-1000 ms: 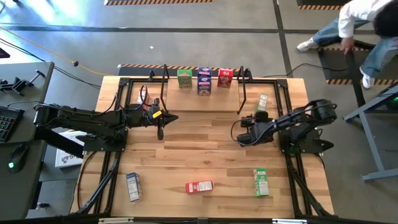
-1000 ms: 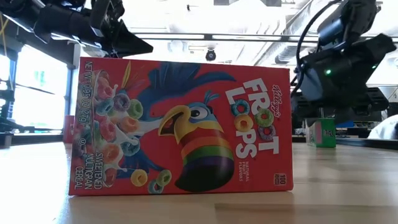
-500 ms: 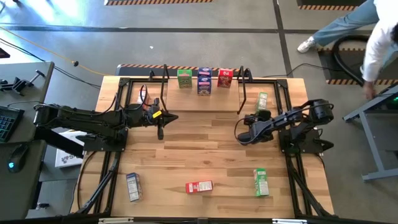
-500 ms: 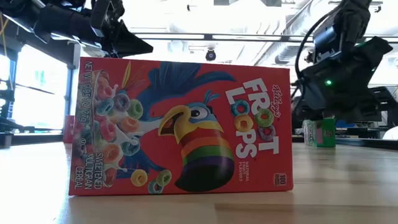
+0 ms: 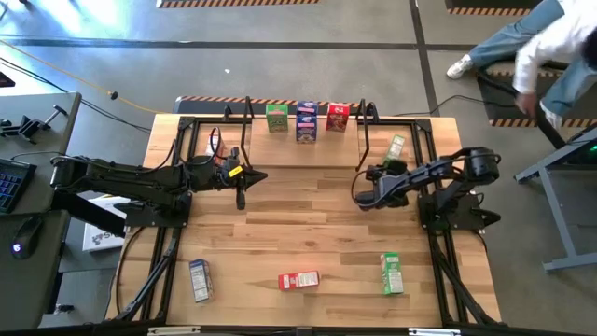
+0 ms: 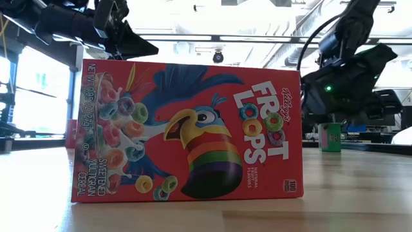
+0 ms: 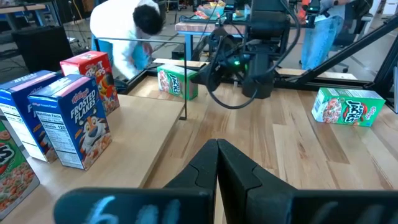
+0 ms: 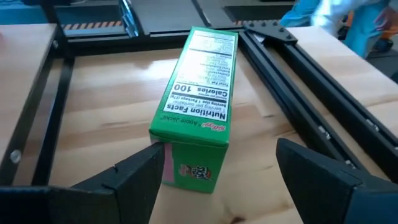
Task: Stack cereal on shelf
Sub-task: Put the top green cereal box on the shelf aligned with the green cereal box
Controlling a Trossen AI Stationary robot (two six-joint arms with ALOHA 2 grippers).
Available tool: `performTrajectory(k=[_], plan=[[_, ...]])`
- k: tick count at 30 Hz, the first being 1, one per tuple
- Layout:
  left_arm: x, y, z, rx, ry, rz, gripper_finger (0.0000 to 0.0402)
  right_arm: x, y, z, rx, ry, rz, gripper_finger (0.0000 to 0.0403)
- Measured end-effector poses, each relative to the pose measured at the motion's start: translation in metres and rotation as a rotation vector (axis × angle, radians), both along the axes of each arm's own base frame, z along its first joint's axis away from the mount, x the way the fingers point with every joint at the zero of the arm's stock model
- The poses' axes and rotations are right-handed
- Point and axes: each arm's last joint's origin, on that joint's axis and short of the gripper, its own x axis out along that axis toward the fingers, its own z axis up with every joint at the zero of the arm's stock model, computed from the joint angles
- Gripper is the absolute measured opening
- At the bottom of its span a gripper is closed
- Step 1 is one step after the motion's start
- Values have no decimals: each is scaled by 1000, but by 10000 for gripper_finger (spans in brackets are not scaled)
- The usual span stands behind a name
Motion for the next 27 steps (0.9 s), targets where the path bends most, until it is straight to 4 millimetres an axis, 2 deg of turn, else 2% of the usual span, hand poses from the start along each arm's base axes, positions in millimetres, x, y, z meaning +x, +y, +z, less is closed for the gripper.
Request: performTrajectory(k=[12, 17, 20, 27], plan=[[0, 0, 0, 0, 0, 0, 0, -2, -15, 0, 11, 39, -48, 296], [0, 0, 0, 0, 0, 0, 0, -2, -14, 0, 21, 54, -37, 264], [0, 0, 0, 0, -2, 0, 0, -3, -10, -1, 86, 61, -46, 252], [0, 0, 1, 4, -12, 0, 0, -4, -14, 2, 157, 38, -82, 285]])
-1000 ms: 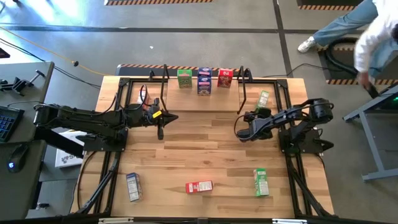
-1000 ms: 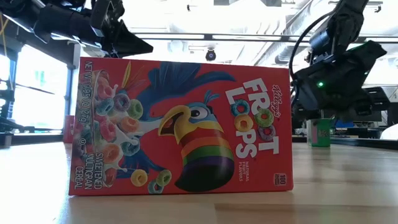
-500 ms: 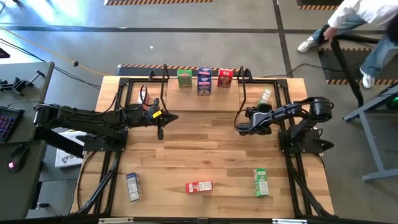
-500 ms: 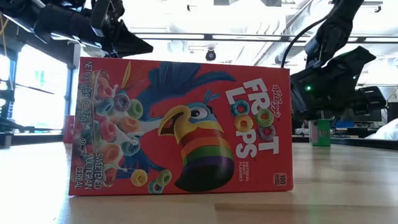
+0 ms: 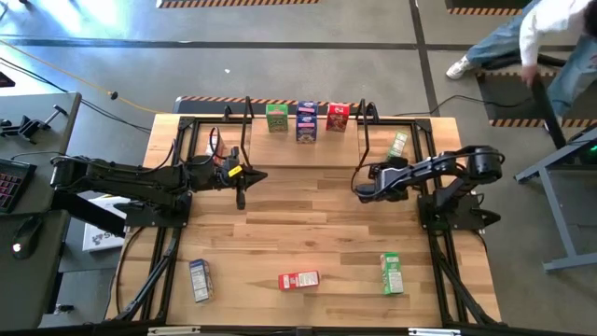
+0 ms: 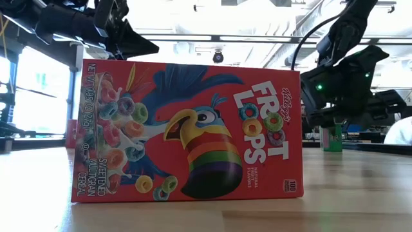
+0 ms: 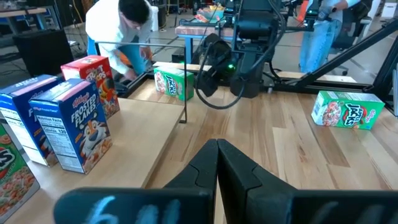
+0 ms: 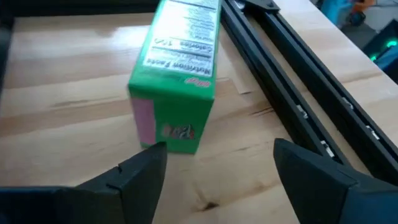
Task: Stack cereal on shelf
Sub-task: Put the top green cereal box on the shelf aligned with the green cereal box
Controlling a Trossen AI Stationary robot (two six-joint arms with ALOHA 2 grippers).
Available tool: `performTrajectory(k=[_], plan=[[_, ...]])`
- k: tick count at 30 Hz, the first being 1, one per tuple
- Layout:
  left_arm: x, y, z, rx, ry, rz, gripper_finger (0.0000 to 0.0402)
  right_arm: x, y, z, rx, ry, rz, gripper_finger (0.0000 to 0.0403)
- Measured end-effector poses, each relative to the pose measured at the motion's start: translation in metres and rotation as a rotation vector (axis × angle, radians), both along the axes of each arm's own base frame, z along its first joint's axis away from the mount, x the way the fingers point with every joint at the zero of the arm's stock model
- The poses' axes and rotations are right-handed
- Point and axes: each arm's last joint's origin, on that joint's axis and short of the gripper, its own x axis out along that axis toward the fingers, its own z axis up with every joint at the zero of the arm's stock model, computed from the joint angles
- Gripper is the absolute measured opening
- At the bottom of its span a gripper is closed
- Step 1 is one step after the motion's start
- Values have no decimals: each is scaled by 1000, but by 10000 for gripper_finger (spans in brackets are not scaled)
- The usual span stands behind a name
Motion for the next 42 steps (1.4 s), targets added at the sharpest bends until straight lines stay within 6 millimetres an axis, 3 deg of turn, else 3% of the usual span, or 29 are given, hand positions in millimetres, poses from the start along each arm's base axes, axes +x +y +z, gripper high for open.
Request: performTrajectory(k=[11, 42], plan=[[0, 0, 0, 0, 1, 0, 0, 12, -4, -2, -27, -34, 99, 293], [0, 0, 0, 5, 3, -1, 0, 7, -39, -1, -148, -92, -57, 293]])
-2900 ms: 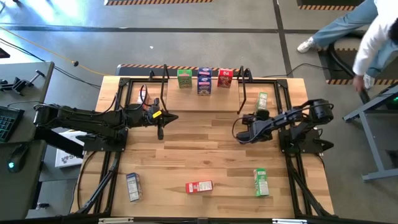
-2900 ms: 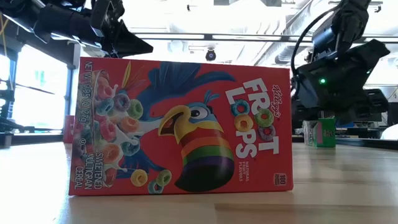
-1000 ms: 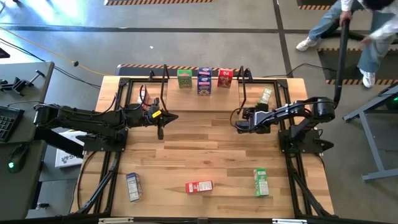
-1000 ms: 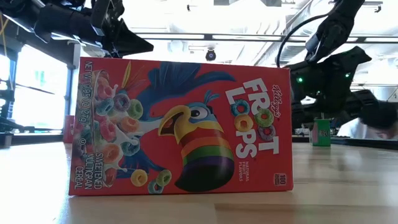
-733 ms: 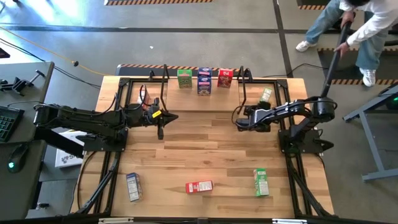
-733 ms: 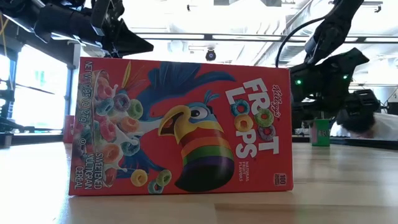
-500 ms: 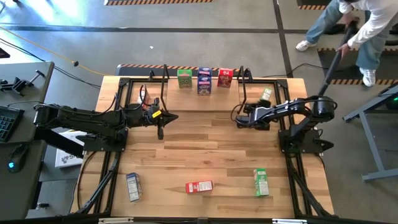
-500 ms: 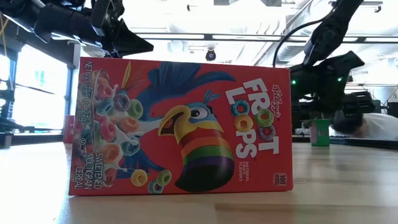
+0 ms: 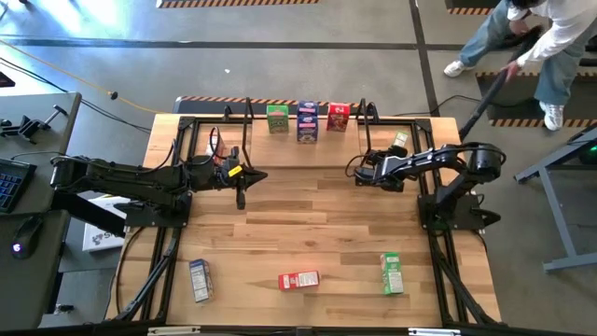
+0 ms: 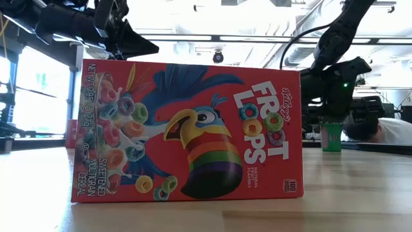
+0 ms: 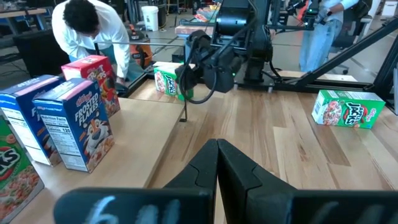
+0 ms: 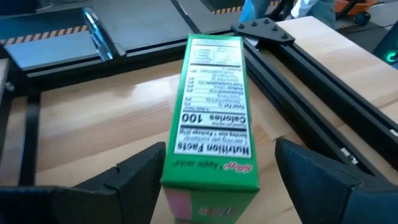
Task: Stack cereal on shelf
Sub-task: Put the top green cereal box on the shelf aligned with the green cereal box
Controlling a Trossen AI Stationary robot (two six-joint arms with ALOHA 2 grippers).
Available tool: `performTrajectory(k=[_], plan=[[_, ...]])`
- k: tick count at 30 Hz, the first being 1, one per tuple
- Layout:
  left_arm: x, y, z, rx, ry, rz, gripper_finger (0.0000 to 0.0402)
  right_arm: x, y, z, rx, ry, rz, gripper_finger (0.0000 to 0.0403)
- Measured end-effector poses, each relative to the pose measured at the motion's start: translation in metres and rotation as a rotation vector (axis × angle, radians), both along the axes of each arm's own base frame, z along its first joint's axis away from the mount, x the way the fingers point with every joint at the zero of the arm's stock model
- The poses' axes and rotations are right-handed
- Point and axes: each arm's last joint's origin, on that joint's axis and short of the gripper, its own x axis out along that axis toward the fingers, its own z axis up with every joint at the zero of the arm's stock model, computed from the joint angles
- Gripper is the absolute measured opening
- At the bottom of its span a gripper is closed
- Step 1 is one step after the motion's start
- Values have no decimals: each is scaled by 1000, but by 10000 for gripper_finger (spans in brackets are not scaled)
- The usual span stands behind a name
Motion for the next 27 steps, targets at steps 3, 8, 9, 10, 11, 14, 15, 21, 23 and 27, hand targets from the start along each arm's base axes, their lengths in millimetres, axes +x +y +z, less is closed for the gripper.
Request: performTrajectory(k=[3, 8, 9, 10, 11, 14, 15, 21, 23, 27], plan=[[0, 0, 0, 0, 0, 0, 0, -1, -3, 0, 6, 13, -5, 289], [0, 0, 0, 0, 0, 0, 0, -1, -3, 0, 9, 13, -4, 267], [0, 0, 0, 0, 0, 0, 0, -1, -3, 0, 12, 13, -4, 259], [0, 0, 0, 0, 0, 0, 0, -1, -3, 0, 16, 13, -5, 251], [0, 0, 0, 0, 0, 0, 0, -1, -3, 0, 16, 15, -4, 242], [0, 0, 0, 0, 0, 0, 0, -1, -3, 0, 23, 24, 1, 213], [0, 0, 0, 0, 0, 0, 0, -1, -3, 0, 30, 28, 4, 204], [0, 0, 1, 1, -6, 0, 0, -4, 3, 0, 69, 72, 14, 171], [0, 0, 1, 1, -13, 0, 0, -6, 7, 1, 80, 85, 17, 170], [0, 0, 2, 2, -24, 0, 0, -8, 19, 3, 125, 116, 46, 170]])
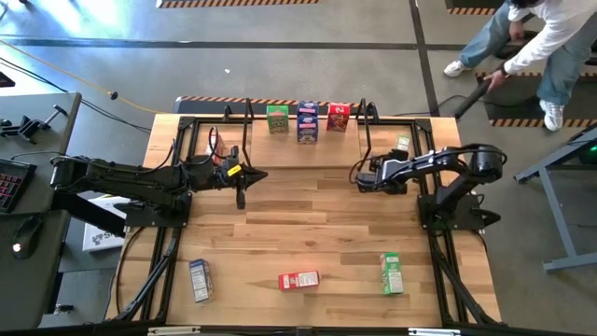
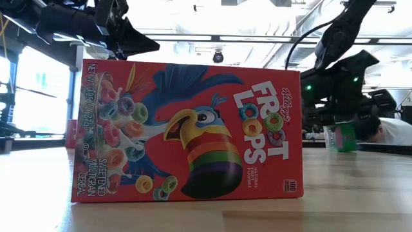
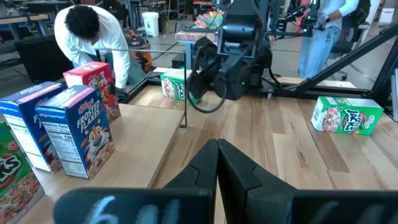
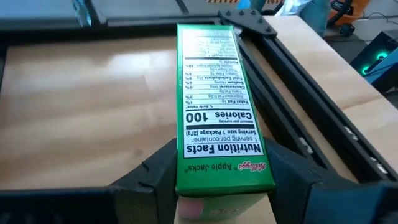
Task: Stack cereal on shelf
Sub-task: Put the top green cereal box on the shelf aligned with the green cereal box
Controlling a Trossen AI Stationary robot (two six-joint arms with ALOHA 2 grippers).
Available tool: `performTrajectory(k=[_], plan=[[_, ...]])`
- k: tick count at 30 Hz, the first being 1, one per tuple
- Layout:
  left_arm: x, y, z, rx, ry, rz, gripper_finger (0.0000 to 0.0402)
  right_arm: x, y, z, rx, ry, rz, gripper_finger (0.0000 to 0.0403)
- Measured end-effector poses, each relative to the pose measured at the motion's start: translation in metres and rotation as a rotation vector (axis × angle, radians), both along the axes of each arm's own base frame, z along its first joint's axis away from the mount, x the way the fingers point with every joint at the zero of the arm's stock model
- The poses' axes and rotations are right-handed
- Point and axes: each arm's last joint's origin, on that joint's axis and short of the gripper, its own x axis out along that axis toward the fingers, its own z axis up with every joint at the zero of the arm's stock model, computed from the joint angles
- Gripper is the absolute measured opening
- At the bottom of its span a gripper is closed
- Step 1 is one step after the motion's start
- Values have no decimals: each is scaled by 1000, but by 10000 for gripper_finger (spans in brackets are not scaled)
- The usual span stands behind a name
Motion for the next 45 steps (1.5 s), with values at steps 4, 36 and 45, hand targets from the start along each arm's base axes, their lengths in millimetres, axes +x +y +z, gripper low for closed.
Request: performTrajectory(k=[4, 36, 45], plan=[[0, 0, 0, 0, 0, 0, 0, -1, 16, 9, 93, 20, 47, 170], [0, 0, 0, -10, 0, -8, 0, 138, 92, 111, 1173, 532, 1049, 177], [0, -1, 0, -13, 2, -27, 0, 156, 91, 133, 1035, 509, 1144, 245]])
